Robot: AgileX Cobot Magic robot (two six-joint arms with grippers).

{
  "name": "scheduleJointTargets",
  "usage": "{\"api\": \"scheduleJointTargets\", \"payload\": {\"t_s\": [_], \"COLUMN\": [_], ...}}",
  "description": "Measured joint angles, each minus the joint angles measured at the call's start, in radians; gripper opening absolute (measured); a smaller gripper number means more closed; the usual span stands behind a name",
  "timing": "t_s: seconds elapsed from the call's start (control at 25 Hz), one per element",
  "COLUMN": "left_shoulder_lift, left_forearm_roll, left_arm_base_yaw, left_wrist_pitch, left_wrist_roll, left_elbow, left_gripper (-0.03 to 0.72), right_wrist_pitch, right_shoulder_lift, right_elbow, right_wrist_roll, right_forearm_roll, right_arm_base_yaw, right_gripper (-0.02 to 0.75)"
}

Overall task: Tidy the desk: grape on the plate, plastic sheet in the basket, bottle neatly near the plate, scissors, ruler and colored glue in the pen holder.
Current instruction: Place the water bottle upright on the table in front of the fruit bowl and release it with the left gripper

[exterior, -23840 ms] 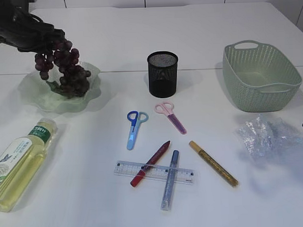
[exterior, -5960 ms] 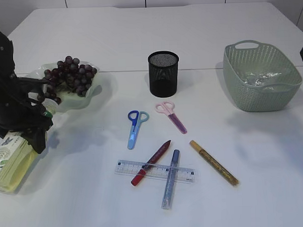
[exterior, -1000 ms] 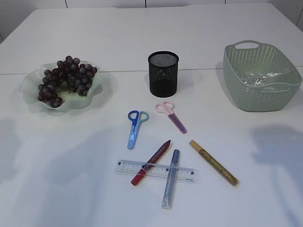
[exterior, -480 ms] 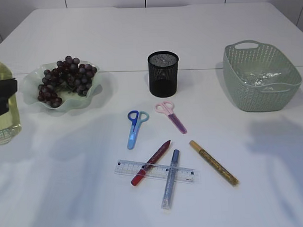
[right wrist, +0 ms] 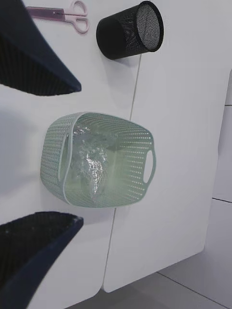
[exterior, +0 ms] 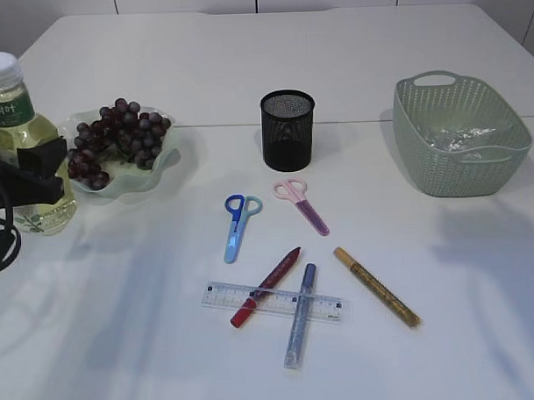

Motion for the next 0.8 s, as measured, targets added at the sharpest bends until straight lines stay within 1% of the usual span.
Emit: {"api": "scheduleJointTargets", "payload": {"t_s": [0.12, 0.24, 0.56, 0.8], "left_shoulder_lift": [0.063, 0.101, 0.120, 0.210], "left_forearm_roll": [0.000, 0.000, -0.016, -0.031], "left_arm_base_yaw": [0.000, 0.000, 0.000, 0.000], "left_wrist_pitch": [-0.081, -0.110, -0.148, -0.147], "left_wrist_roll": [0.000, 0.000, 0.000, 0.000], "left_elbow": [0.000, -0.002, -0.007, -0.058], "left_gripper": [0.453, 0.453, 0.454, 0.454], "right_wrist_pitch": [-0.002, -0.004, -0.035, -0.039], "right_shoulder_lift": [0.000, 0.000, 0.000, 0.000], "right_elbow": [0.000, 0.000, 0.000, 0.000], "right_wrist_roll": [0.000, 0.000, 0.000, 0.000], "right_forearm_roll": [0.000, 0.000, 0.000, -0.002], "right_arm_base_yaw": [0.000, 0.000, 0.000, 0.000], "right_gripper": [0.563, 0.563, 0.562, 0.563]}}
